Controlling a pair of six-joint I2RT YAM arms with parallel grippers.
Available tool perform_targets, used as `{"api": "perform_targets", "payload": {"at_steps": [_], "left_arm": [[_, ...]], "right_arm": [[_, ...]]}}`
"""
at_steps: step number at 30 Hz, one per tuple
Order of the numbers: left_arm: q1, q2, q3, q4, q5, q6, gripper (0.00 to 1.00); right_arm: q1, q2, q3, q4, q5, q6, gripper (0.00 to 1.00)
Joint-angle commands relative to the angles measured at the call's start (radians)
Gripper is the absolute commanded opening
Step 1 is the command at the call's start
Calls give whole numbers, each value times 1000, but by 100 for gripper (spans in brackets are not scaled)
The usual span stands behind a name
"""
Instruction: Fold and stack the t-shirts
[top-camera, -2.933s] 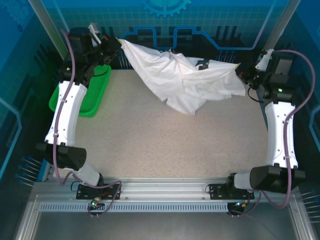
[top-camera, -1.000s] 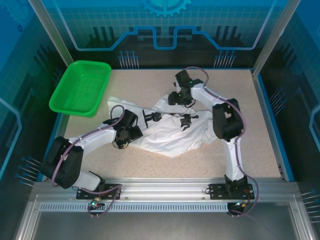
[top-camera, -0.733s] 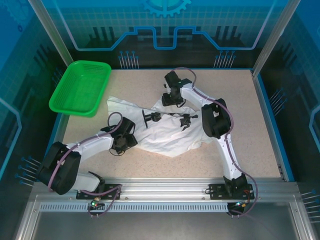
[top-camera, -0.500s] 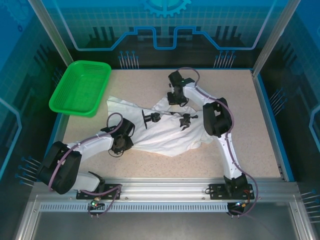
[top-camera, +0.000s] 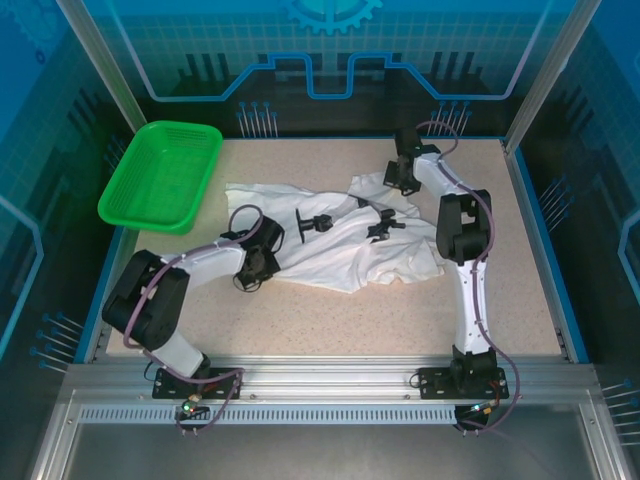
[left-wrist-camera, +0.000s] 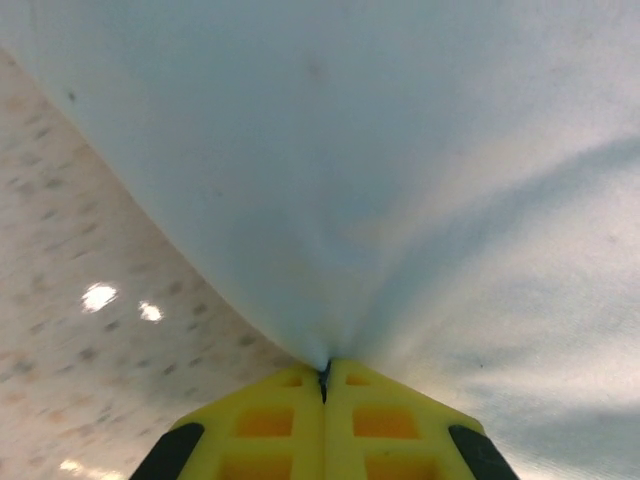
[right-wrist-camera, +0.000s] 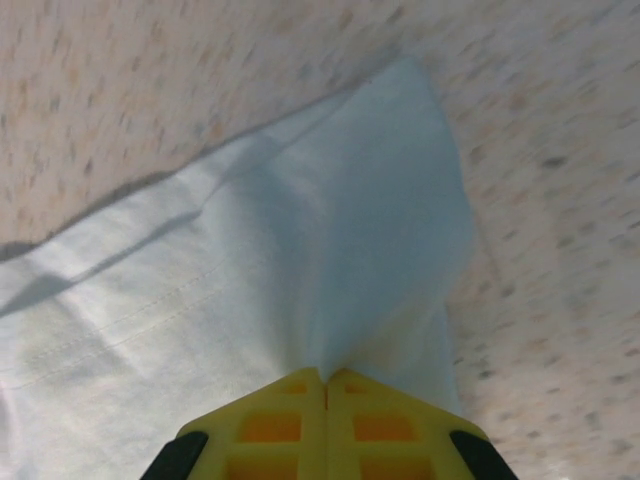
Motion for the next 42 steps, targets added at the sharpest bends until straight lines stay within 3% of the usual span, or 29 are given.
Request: {"api": "perform_targets", "payload": {"at_steps": [1,8,9,11,13,14,15,16,18,19,20,23,29,34,38,42], "left_arm": [[11,73,85,112,38,-32,0],[80,136,230,49,28,-28,0],[89,138,246,38,27,-26,0],[117,146,286,16,35,-22,0],[139,151,326,11,67,-16,0],[146,154,353,5,89,-12,12],[146,151,374,-3,96,-6,33],[146,142,397,-12,99,2,43],[146,106,420,-25,97,8,59],[146,78,419,-31,91,7,69],[146,47,407,-34,85,3,72],[146,-40,322,-17,98,-22,72],[140,-126,60,113,211,-74,67],[142,-64,0,248,332,-67,63],[142,22,43,299,382,-64,60],[137,110,121,301,401,-50,59]], "right_arm": [[-46,26,89,31,40,88,0],[-141,145,273,19,-2,178,1],[-150,157,297,15,-12,182,6],[-172,187,379,-7,-70,185,42],[-184,196,463,-77,-125,175,59],[-183,178,474,-104,-144,161,63],[-182,142,453,-114,-156,148,66],[-177,77,385,-103,-164,133,69],[-173,-94,152,-19,-170,123,76],[-177,-223,-8,56,-168,126,86],[-181,-338,-162,125,-167,128,93],[-200,-615,-547,244,-205,131,91],[-224,-893,-1055,291,-340,128,78],[-227,-902,-1238,352,-465,133,56],[-213,-839,-1228,351,-477,120,48],[-201,-762,-1169,335,-463,105,51]]}}
